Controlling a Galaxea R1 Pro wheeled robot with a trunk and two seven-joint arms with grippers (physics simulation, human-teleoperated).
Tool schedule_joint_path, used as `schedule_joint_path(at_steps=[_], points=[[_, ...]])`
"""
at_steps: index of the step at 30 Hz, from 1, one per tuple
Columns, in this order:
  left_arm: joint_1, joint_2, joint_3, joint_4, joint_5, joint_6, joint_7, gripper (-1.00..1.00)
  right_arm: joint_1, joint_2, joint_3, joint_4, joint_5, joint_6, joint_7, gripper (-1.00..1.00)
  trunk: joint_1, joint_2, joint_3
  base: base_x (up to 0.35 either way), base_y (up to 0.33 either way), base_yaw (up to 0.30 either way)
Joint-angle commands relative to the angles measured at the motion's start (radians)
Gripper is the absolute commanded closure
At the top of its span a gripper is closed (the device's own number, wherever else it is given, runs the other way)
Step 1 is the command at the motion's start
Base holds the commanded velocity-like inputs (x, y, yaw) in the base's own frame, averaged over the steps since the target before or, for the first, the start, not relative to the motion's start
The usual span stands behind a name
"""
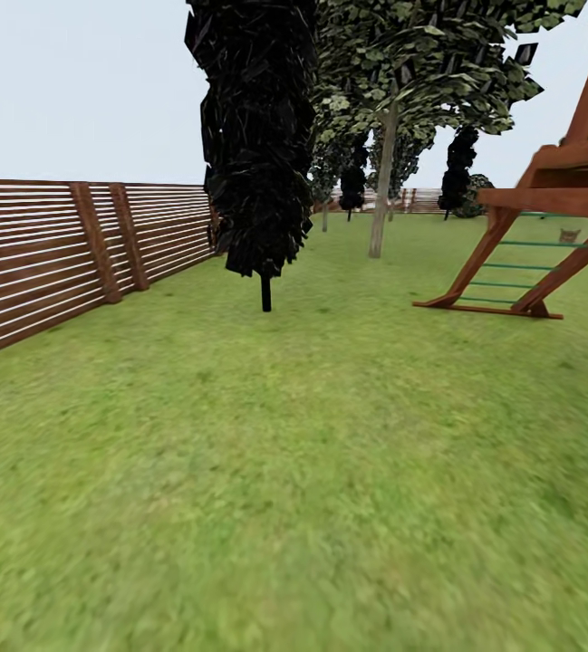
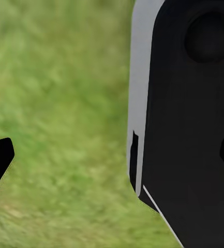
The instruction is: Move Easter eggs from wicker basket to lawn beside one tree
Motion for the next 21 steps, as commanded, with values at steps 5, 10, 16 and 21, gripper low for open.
schedule_joint_path(at_steps=[5, 10, 16, 21], points=[[0.001, 0.000, 0.001, -0.002, 0.000, 0.001, -0.001, -1.00, -0.001, 0.000, 0.002, 0.002, 0.000, -0.001, -0.002, -1.00, 0.001, 0.000, -0.001, 0.333, 0.000, 0.000], [0.001, 0.000, 0.001, -0.002, 0.000, 0.000, -0.001, -1.00, -0.001, 0.000, 0.002, 0.002, 0.000, -0.002, -0.002, -1.00, 0.001, 0.000, -0.001, 0.333, 0.000, 0.000], [0.001, 0.000, 0.001, -0.002, 0.000, 0.000, 0.000, -1.00, -0.001, 0.000, 0.002, 0.002, -0.001, -0.001, -0.002, -1.00, 0.001, 0.000, -0.001, 0.333, 0.000, 0.000], [0.001, 0.000, 0.001, -0.002, 0.000, -0.001, 0.000, -1.00, -0.001, 0.000, 0.002, 0.002, 0.000, -0.001, -0.002, -1.00, 0.001, 0.000, -0.001, 0.333, 0.000, 0.000]])
